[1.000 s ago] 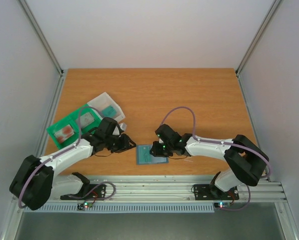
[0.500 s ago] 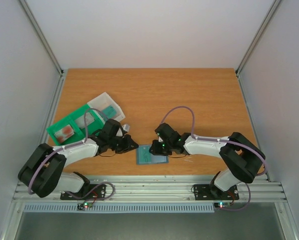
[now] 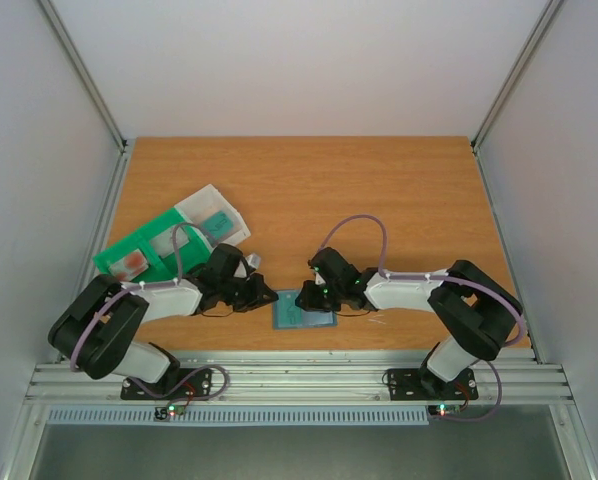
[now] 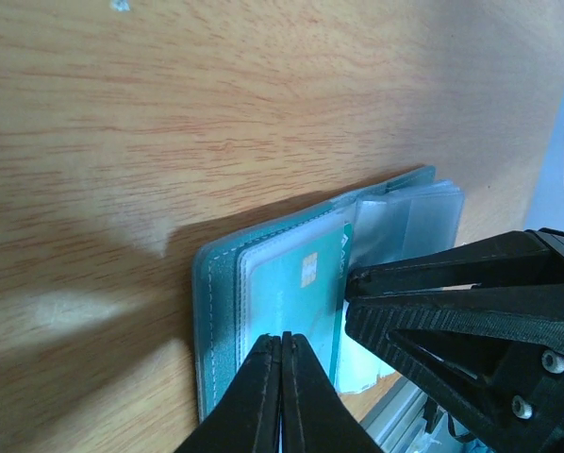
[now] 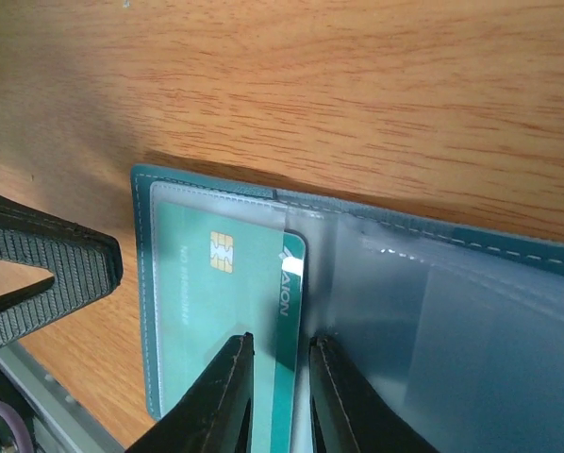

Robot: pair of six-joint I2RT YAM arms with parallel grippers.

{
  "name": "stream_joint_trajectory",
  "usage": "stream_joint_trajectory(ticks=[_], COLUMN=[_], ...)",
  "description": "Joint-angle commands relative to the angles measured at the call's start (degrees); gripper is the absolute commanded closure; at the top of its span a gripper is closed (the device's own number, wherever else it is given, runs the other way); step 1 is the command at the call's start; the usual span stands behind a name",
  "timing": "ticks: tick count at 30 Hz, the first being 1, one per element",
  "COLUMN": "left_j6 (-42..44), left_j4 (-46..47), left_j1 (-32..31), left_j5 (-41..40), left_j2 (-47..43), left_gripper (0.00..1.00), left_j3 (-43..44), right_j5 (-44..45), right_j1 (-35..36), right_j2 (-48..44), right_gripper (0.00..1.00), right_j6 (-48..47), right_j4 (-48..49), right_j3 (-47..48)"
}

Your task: Take the credit cards out of the card holder

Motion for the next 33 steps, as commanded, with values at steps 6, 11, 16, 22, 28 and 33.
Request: stream_joint_trajectory(ticks=[6, 11, 16, 22, 28, 33], left_j6=[0.1, 0.0, 0.9, 2.0, 2.6, 2.2], left_j4=[3.7, 4.8, 5.9, 4.0, 2.1, 2.4], left_j1=[-0.3, -0.4, -0.4, -0.4, -0.4, -0.4], left_j5=[0.4, 0.9, -1.4, -3.5, -5.5, -5.8], left_j2=[0.1, 2.1, 4.6, 5.5, 5.0, 4.7], left_gripper=[1.0, 1.0, 1.0, 1.0, 1.0, 1.0], left_j3=[-0.9, -0.7, -2.0, -2.1, -2.4, -2.9], right_j5=[0.0, -0.1, 0.1, -0.7, -2.1, -4.8], right_j1=[-0.4, -0.5, -0.5, -1.2, -1.6, -2.8], right_j2=[1.5, 1.7, 1.2, 1.3, 1.6, 2.2], right_gripper=[0.81, 0.82, 0.81, 0.78, 0.81, 0.87], right_j6=[1.3, 1.6, 1.5, 2.1, 2.5, 3.8], right_j4=[2.2, 2.2, 2.2, 3.8, 6.0, 10.2], right_j3=[-2.2, -2.4, -2.5, -3.2, -3.5, -4.7])
